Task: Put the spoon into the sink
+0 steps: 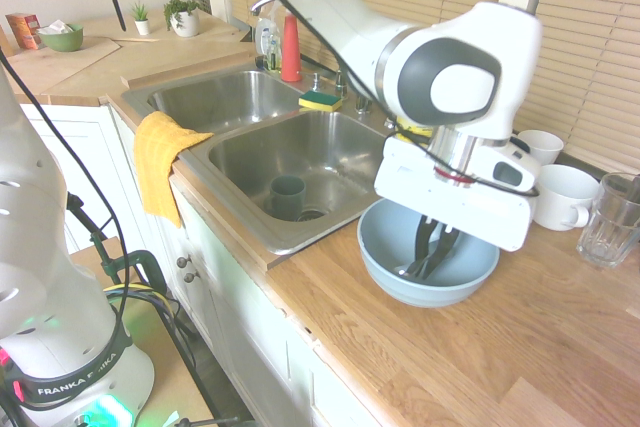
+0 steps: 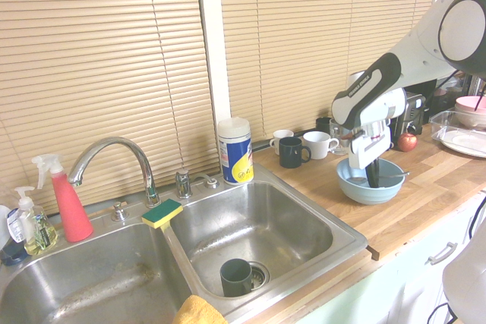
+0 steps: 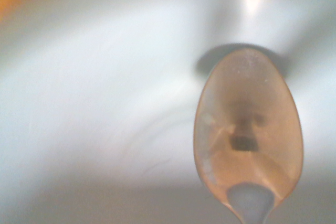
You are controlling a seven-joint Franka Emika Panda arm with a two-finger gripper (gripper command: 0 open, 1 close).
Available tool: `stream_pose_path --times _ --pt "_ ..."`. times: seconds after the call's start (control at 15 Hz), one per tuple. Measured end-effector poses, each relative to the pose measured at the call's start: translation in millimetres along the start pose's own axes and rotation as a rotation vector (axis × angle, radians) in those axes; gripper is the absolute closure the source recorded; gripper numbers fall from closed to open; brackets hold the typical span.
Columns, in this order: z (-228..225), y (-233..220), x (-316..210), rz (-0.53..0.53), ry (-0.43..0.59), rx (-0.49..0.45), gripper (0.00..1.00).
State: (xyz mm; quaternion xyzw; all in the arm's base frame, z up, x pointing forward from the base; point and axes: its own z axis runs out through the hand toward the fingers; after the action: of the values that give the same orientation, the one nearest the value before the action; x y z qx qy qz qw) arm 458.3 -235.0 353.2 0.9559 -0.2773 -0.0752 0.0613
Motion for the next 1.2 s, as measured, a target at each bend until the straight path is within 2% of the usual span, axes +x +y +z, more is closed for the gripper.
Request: stream_pose_path --times 0.2,0.4,0.53,0.67,0.8,0.93,1.07,1.2 --pt "-35 1 -2 0.004 0.054 0.016 1.00" --pt "-88 -9 -25 -0.019 0.122 0.038 1.00" --pt "-123 -36 -52 -0.059 0.169 0.035 1.00" --pt "-134 -87 -83 -0.109 0.195 0.010 1.00" --pt "-119 -159 -116 -0.171 0.204 -0.027 1.00" --pt "-83 -229 -141 -0.231 0.212 -0.058 1.00" --pt "-29 -284 -150 -0.274 0.213 -0.103 1.00" --pt "33 -314 -144 -0.281 0.179 -0.153 1.00"
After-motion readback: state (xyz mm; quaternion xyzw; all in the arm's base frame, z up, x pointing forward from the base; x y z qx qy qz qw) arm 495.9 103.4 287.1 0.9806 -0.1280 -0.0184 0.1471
